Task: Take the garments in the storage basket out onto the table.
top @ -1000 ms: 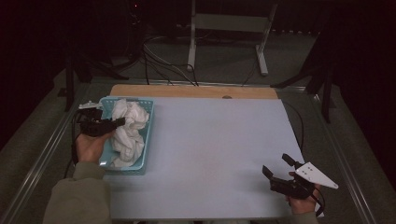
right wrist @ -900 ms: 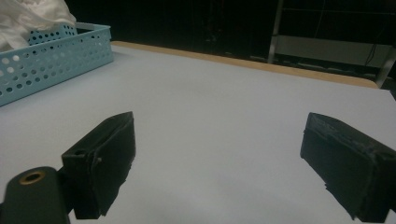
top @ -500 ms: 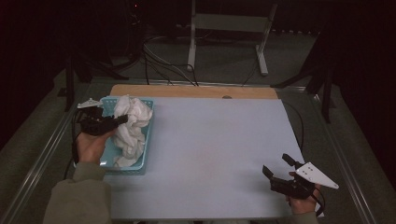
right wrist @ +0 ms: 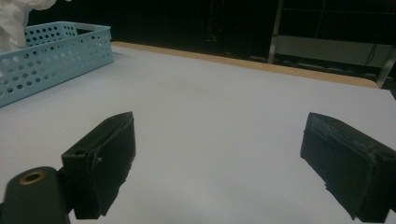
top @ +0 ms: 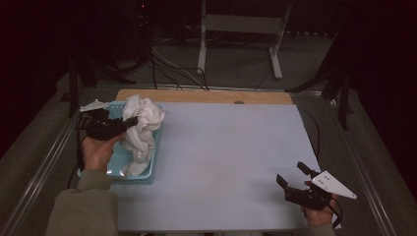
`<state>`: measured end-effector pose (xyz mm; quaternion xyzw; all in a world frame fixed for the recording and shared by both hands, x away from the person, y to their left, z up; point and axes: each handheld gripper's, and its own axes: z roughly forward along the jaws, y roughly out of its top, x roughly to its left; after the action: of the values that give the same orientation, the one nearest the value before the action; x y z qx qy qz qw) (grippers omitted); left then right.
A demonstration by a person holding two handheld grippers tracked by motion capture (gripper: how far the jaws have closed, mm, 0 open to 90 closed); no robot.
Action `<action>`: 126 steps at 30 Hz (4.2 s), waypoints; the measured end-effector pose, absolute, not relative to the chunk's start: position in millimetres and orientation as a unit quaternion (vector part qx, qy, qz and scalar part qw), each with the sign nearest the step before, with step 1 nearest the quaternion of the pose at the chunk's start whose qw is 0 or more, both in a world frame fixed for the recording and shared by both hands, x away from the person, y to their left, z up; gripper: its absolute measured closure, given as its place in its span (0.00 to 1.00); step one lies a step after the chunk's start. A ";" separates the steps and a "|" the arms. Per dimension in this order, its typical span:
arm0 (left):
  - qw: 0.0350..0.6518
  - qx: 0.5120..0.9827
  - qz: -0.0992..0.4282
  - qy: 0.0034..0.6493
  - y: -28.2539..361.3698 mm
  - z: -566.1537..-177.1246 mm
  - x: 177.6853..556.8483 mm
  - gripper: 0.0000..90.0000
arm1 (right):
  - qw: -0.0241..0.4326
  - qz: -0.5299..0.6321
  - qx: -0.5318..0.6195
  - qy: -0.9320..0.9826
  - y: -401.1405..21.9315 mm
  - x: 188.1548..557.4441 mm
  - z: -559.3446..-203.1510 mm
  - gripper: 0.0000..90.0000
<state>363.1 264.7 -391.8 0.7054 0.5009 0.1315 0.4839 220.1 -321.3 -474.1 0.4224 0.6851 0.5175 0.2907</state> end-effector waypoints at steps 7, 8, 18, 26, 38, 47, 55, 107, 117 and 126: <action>0.495 0.704 0.130 0.492 260.0 -385.6 362.0 0.83 | 0.290 0.517 0.423 0.685 -321.3 220.2 -474.0 0.12; 0.496 0.704 0.129 0.491 259.6 -384.6 361.9 0.83 | 0.290 0.517 0.423 0.685 -321.3 220.2 -474.0 0.12; 0.513 0.703 0.123 0.478 253.1 -373.9 361.1 0.83 | 0.290 0.518 0.423 0.685 -321.2 220.2 -474.1 0.12; 0.526 0.702 0.118 0.467 245.8 -367.6 361.0 0.83 | 0.289 0.518 0.423 0.685 -321.0 220.4 -474.2 0.12; 0.537 0.701 0.112 0.455 234.0 -361.0 361.6 0.83 | 0.288 0.518 0.423 0.686 -320.9 220.5 -474.4 0.12; 0.545 0.702 0.109 0.446 224.6 -357.3 362.8 0.83 | 0.288 0.518 0.422 0.686 -320.9 220.6 -474.3 0.12; 0.552 0.703 0.100 0.437 211.6 -355.7 365.2 0.83 | 0.289 0.519 0.423 0.685 -321.5 220.4 -474.0 0.12; 0.563 0.732 0.054 0.380 120.2 -349.2 386.4 0.83 | 0.288 0.522 0.422 0.683 -323.2 220.7 -473.5 0.12; 0.565 0.737 0.045 0.367 102.0 -348.3 388.9 0.83 | 0.288 0.523 0.422 0.683 -323.9 220.7 -473.2 0.12; 0.564 0.742 0.037 0.361 88.3 -352.0 391.0 0.83 | 0.288 0.524 0.423 0.681 -324.8 220.3 -472.8 0.12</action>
<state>391.0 88.3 -352.0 0.7416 0.3614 0.0371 0.5639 220.3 -324.8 -472.8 0.4226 0.6812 0.5237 0.2883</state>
